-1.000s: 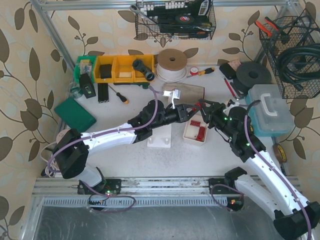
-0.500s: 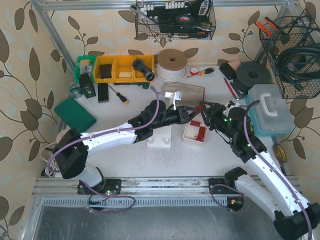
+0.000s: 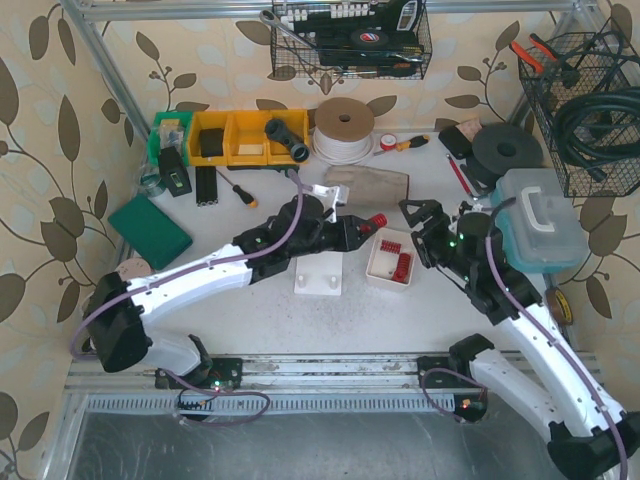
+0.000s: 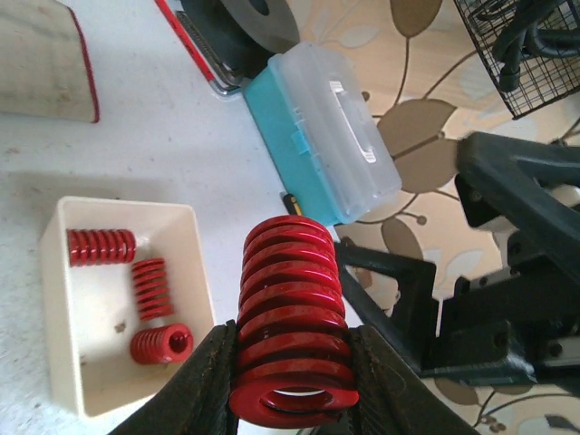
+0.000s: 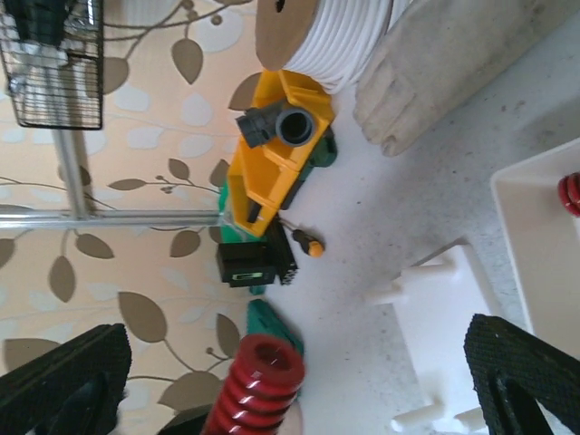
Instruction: Install the large spring
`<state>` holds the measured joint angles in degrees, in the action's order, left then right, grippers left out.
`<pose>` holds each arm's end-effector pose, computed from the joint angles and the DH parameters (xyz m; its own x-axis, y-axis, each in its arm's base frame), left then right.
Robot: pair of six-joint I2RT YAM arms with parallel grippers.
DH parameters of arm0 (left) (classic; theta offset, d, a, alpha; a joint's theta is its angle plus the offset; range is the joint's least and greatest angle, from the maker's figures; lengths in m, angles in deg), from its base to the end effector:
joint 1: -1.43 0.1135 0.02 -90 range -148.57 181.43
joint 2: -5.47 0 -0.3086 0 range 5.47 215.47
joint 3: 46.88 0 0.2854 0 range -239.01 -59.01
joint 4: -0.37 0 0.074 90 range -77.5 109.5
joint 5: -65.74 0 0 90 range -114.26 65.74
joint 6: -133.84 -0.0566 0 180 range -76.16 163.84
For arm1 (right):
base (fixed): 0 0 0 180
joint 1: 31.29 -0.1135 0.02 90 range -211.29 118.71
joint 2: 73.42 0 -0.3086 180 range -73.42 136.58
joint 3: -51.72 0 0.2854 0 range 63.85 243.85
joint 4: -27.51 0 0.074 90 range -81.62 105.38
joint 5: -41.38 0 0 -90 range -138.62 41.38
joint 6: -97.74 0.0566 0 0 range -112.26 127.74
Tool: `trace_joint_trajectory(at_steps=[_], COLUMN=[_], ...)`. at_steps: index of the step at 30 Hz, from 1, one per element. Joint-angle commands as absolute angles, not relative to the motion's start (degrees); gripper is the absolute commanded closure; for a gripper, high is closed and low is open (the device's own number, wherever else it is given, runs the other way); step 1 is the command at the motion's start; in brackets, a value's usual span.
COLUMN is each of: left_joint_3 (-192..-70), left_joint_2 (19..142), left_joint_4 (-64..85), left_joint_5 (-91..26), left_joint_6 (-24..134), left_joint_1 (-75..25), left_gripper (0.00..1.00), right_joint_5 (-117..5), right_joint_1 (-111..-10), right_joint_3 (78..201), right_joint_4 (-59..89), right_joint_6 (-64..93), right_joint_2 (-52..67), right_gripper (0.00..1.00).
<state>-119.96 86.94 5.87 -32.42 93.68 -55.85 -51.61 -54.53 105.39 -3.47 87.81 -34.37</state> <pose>0.2002 -0.3264 0.3458 -0.7771 -0.1901 -0.6000 0.4860 0.4247 -0.7639 0.1658 0.0744 0.3432 -0.4781 0.8652 -0.1510 0.1791 0.2643 0.9477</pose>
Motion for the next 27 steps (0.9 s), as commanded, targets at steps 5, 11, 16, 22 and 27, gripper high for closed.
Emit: trace_joint_trajectory(at_steps=[5, 11, 16, 22, 27], left_joint_3=[-130.12, -135.2, -144.1, -155.8, -164.13], left_joint_2=[77.41, 77.55, 82.88, 94.44, 104.03], left_joint_4=[37.7, 58.46, 73.41, 83.37, 89.8], left_joint_5=[-27.52, -33.5, -34.42, -33.52, -33.09], left_joint_6=[84.77, 82.46, 76.16, 71.33, 68.17], left_joint_1=[-53.39, -43.93, -37.38, -36.72, -36.33], left_gripper=[1.0, 1.0, 1.0, 1.0, 1.0], right_joint_5=[-52.97, -44.59, -31.66, -19.69, -14.83], right_joint_1=[-54.98, -62.84, -69.73, -76.57, -77.44], right_joint_3=[117.78, 120.07, 117.0, 111.78, 108.14], right_joint_4=[-19.69, -17.66, -13.27, -5.02, -4.55], right_joint_6=[62.57, 54.84, 55.37, 51.55, 50.02], right_joint_2=[-18.73, -10.84, -10.91, -13.19, -15.53], right_gripper=[0.01, 0.11, 0.1, 0.0, 0.02])
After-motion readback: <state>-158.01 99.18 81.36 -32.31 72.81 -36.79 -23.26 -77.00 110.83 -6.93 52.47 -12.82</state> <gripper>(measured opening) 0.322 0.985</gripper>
